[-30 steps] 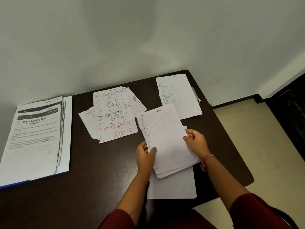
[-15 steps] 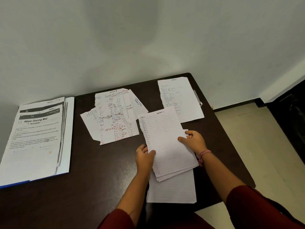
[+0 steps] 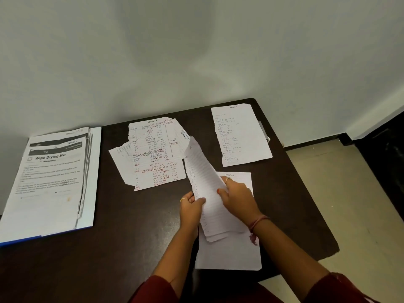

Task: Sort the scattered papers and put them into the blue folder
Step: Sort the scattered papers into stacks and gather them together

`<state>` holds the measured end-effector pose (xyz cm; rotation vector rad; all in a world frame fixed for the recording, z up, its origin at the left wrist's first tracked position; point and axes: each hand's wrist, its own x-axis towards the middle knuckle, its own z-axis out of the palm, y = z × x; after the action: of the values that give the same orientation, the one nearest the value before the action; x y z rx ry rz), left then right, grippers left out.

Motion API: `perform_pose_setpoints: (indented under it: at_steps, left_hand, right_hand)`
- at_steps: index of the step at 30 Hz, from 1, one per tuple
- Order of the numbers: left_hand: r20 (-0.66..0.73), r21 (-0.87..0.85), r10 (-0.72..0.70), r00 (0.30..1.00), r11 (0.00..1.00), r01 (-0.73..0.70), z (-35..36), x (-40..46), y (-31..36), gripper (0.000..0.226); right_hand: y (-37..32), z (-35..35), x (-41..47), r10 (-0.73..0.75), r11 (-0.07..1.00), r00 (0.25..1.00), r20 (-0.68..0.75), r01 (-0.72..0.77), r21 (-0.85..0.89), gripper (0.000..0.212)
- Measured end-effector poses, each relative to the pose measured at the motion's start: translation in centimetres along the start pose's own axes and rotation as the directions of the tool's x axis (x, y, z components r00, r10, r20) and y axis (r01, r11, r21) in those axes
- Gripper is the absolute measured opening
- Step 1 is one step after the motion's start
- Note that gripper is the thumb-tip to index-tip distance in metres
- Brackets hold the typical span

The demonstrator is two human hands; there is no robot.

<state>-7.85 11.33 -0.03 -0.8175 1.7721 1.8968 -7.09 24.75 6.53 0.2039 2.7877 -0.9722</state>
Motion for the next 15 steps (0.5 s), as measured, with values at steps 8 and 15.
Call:
perform_pose_setpoints:
  at_steps: [8, 15]
  left_hand:
    - [0.142, -0.218, 0.003, 0.990, 0.976, 0.028, -4.7, -1.4, 3.9, 0.040]
    - [0.368, -0.236, 0.059, 0.928, 0.971, 0.032, -12.0, -3.4, 7.6, 0.038]
  right_hand:
    - [-1.9, -3.2, 0.6, 0.051, 0.738, 0.980, 0.190, -0.165, 0.655, 0.028]
    - [-4.5, 0.9, 0.2, 0.010, 0.728, 0.978, 0.207, -0.149, 0.670, 0.044]
